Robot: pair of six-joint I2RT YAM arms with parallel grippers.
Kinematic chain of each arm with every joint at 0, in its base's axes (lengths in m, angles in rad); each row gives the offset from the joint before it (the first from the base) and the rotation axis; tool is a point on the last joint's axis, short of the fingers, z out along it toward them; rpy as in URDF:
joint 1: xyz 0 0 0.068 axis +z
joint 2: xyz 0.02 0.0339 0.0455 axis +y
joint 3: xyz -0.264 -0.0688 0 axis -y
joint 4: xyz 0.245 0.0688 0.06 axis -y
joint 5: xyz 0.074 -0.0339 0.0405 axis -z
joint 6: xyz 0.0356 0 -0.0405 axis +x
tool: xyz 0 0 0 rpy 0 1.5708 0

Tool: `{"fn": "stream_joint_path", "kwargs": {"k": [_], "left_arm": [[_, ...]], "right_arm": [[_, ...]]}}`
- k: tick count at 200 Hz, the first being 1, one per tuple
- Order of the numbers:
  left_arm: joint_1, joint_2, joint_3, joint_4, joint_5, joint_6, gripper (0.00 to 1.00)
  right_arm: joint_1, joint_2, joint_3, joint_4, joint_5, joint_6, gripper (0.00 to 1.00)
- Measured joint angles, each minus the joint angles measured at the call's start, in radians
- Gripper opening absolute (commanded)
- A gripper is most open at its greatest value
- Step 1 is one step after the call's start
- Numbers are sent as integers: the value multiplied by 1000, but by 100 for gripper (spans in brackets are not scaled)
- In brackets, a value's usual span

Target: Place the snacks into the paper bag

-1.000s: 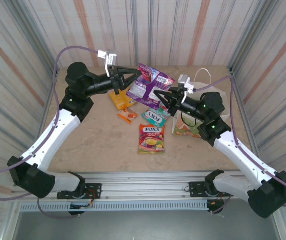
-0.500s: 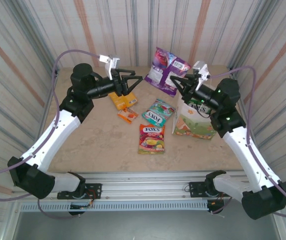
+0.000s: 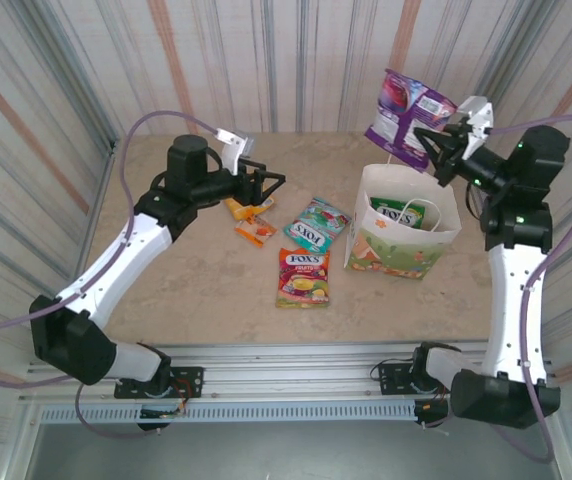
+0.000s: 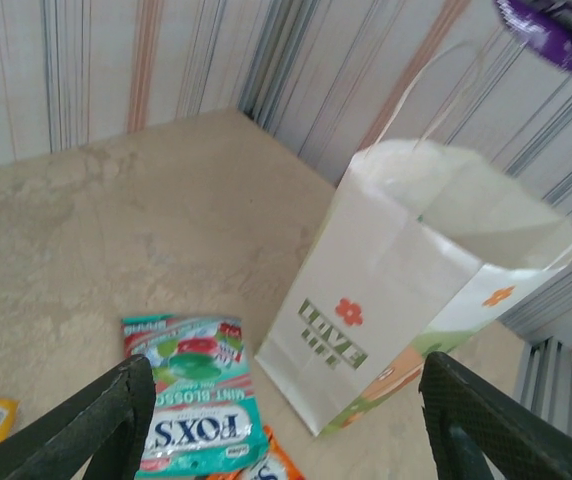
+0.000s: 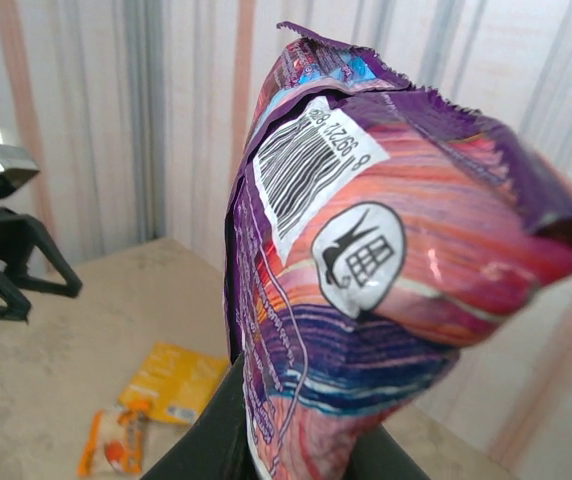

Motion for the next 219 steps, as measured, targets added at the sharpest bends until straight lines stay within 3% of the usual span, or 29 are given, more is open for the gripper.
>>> {"fn": "stream_joint_path", "kwargs": {"k": [29, 73, 139, 219], "left_arm": [[0, 42, -3, -39, -27, 17, 72], [0, 86, -3, -71, -39, 33, 71], [0, 123, -3, -89, -38, 37, 71], [-10, 128, -3, -89, -40, 36, 70]], "right_arm": [[-100, 29, 27, -163, -64, -131, 2], [-108, 45, 81, -488, -31, -446, 1], [-66, 78, 165, -826, 211, -797, 4], [72, 175, 205, -975, 489, -919, 9]]}}
